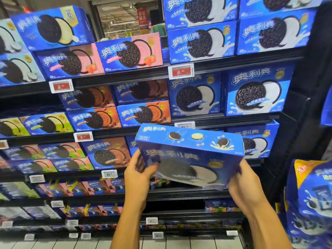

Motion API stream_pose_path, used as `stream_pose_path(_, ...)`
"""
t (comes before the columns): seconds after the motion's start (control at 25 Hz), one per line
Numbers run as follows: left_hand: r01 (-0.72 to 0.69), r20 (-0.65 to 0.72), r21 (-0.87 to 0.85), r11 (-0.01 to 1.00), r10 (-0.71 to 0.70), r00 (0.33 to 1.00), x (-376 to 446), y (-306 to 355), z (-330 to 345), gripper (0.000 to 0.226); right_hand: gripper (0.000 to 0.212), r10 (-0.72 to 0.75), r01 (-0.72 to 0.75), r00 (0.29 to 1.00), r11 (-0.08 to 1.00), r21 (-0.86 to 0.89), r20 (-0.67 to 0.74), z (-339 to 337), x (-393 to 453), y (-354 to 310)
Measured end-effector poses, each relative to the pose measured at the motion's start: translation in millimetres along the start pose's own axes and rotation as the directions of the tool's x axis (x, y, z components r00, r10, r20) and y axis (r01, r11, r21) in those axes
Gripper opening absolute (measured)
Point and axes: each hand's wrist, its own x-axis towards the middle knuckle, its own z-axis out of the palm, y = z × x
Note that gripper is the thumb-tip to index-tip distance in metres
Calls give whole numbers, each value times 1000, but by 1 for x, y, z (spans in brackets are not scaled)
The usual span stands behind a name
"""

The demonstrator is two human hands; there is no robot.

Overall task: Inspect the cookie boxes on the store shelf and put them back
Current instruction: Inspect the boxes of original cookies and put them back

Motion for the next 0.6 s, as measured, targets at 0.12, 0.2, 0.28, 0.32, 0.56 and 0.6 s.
stream_pose_path(0.12, 47, -65, -15, 999, -48, 997, 0, 6, 3, 38, 42, 85, -84, 996, 996, -41, 38, 3, -2, -3)
stream_pose_path(0.2, 66, -67, 8, 998, -65, 996, -1, 9, 6, 24, 45, 140, -137, 988, 990, -45, 70, 6, -5, -8)
stream_pose_path(0.28, 96, -47, 8, 995, -95, 994, -4, 11, 9, 15, 50, 177, -174, 980, 984, -41, 93, 4, -6, -9)
stream_pose_path(0.32, 111, -48, 8, 994, -110, 993, -6, 11, 11, 14, 51, 195, -194, 975, 981, -22, 111, 1, -7, -8)
stream_pose_path(0.56, 217, -3, -13, 976, -217, 976, -6, 8, 18, 12, 57, 208, -232, 959, 967, 110, 192, -8, -12, -3)
stream_pose_path(0.6, 227, 17, 8, 974, -228, 974, -6, 7, 22, 16, 52, 188, -205, 969, 974, 98, 164, -8, -10, -2)
